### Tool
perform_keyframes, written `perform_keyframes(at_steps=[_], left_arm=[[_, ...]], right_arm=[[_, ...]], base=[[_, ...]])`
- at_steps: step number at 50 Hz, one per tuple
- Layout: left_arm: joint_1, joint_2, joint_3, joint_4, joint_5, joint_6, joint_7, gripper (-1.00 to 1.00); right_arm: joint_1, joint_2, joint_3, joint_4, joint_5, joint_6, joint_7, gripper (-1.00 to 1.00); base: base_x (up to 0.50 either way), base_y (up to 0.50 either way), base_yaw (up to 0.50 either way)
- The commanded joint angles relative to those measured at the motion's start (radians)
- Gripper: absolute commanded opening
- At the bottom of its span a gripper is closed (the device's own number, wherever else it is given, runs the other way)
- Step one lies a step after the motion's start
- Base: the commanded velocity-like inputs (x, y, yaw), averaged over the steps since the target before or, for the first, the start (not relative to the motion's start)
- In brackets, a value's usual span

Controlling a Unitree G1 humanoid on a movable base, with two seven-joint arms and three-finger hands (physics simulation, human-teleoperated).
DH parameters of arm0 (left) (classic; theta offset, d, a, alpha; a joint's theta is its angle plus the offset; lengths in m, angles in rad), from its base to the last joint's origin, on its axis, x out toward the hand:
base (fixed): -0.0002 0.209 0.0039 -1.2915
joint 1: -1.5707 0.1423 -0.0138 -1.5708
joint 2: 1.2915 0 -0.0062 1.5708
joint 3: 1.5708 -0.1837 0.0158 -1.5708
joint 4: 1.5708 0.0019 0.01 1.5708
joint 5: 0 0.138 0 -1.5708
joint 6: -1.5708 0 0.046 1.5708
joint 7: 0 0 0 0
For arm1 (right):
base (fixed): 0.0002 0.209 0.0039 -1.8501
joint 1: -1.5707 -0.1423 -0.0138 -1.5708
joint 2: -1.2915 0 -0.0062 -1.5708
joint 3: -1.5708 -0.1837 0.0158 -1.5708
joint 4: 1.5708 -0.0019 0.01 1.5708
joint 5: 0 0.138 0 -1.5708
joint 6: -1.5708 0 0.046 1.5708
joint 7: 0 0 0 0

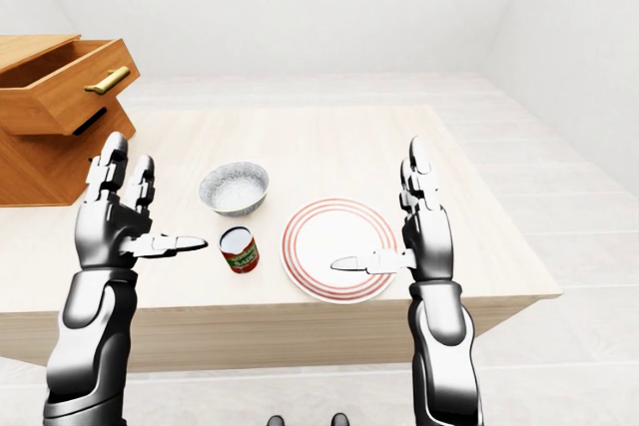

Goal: Put the bowl on the plate.

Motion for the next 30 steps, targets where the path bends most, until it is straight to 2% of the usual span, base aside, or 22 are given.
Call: perform_keyframes(at_steps=[1,18,30], left_arm=[[-0.004,0.007,0.009,0.005,-0.004,0.0,0.002,1.0],[-0.008,0.006,0.004,0.038,0.001,0.0,0.007,1.0],[0.003,0.005,0.0,0.015,0.005,0.0,0.006,1.0]], right_arm=[[0.001,0.001,0.0,0.008,0.0,0.0,0.002,1.0],[-0.01,0.001,-0.01,0.017,0.004,0.0,-0.009,1.0],[-0.001,-0.002,-0.011,0.007,0.012,0.0,0.0,1.0]], base=[[0.0,0.0,0.0],[0.33,0.0,0.0],[0.01,0.0,0.0]])
